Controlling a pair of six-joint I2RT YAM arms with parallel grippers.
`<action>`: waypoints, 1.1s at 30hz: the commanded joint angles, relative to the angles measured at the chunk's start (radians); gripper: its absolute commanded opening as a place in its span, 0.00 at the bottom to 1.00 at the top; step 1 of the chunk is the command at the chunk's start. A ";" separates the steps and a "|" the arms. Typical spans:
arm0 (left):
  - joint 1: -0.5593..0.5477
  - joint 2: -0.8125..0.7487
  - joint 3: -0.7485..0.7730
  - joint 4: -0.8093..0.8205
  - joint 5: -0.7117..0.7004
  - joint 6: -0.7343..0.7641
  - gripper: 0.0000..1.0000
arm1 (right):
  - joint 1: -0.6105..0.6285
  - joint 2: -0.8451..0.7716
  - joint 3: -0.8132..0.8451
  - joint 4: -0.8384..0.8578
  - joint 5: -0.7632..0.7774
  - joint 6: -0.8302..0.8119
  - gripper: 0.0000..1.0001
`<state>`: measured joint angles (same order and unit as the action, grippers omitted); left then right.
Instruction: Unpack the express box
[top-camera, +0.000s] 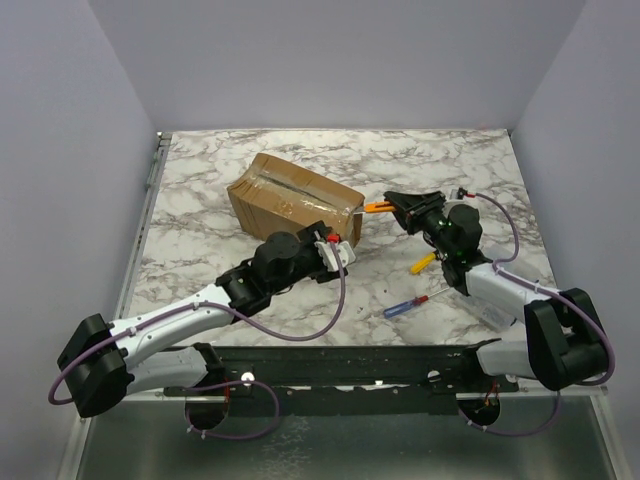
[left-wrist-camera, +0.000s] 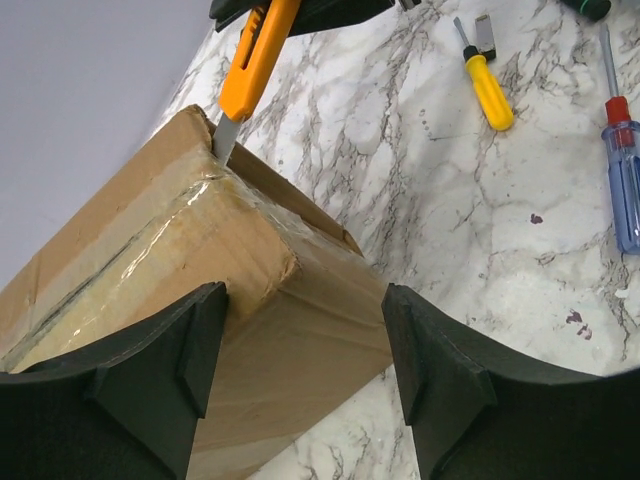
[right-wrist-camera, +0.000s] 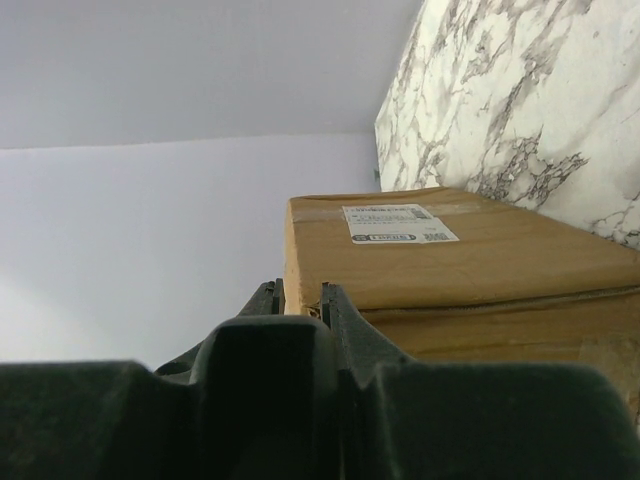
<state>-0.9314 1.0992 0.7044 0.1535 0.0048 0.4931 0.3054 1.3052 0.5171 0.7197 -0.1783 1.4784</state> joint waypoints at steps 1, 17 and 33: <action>-0.003 -0.013 -0.058 0.025 -0.064 -0.003 0.68 | -0.005 0.015 0.025 0.069 -0.015 0.021 0.00; -0.004 -0.004 -0.106 0.051 -0.088 0.007 0.54 | -0.007 0.046 -0.013 0.098 0.029 0.042 0.00; -0.005 -0.002 -0.113 0.060 -0.081 0.003 0.50 | -0.027 0.081 0.018 0.167 -0.008 -0.015 0.00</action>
<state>-0.9318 1.0809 0.6212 0.2901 -0.0616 0.5152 0.2859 1.3731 0.5133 0.8055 -0.1692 1.5021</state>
